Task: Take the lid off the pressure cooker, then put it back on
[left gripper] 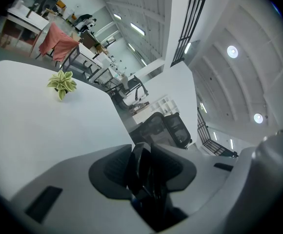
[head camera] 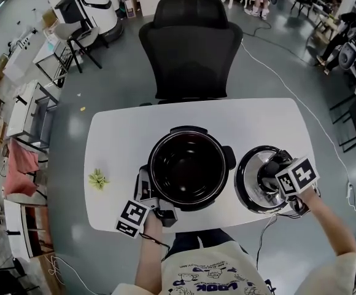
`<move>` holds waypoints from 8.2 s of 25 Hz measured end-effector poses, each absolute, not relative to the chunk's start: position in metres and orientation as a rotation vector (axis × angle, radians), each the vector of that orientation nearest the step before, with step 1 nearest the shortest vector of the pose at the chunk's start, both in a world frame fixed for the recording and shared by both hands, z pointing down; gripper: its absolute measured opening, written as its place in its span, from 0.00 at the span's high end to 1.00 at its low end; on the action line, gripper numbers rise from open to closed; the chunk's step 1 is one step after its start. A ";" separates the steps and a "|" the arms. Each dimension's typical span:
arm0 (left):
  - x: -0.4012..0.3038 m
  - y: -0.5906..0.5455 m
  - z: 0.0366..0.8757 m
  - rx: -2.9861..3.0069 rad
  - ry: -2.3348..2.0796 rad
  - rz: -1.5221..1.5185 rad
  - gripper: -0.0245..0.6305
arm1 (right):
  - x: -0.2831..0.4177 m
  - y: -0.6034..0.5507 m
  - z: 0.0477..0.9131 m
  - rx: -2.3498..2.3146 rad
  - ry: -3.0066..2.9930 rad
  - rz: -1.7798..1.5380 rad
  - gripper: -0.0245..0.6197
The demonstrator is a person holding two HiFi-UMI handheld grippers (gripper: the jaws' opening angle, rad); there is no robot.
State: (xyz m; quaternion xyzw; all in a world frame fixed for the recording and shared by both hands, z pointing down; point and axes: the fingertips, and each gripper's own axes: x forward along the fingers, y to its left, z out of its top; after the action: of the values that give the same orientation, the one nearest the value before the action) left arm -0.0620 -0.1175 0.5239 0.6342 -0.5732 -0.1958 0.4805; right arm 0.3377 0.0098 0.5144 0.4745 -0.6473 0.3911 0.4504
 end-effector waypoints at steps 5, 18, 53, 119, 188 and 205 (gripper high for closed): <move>-0.062 -0.119 0.524 1.549 -1.398 -0.478 0.76 | 0.327 0.015 0.545 1.160 -1.595 0.977 0.50; -0.063 -0.119 0.522 1.549 -1.404 -0.474 0.76 | 0.304 0.030 0.607 1.163 -1.578 1.031 0.50; -0.063 -0.120 0.527 1.541 -1.415 -0.464 0.75 | 0.287 0.038 0.660 1.211 -1.549 0.949 0.50; -0.027 -0.099 0.308 2.480 -1.828 -0.146 0.94 | 0.240 -0.049 0.315 2.316 -2.097 0.016 0.94; -0.076 -0.111 0.505 1.788 -1.418 -0.266 0.59 | 0.277 0.029 0.601 1.645 -1.707 0.881 0.48; -0.072 -0.123 0.521 1.705 -1.325 -0.356 0.69 | 0.286 0.035 0.645 1.512 -1.604 0.912 0.40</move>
State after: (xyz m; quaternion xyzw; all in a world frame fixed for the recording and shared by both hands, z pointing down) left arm -0.0716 -0.1229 0.5209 0.6923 -0.5380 -0.1444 0.4586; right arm 0.2859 0.0348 0.6454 0.5890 -0.6250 0.3555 0.3690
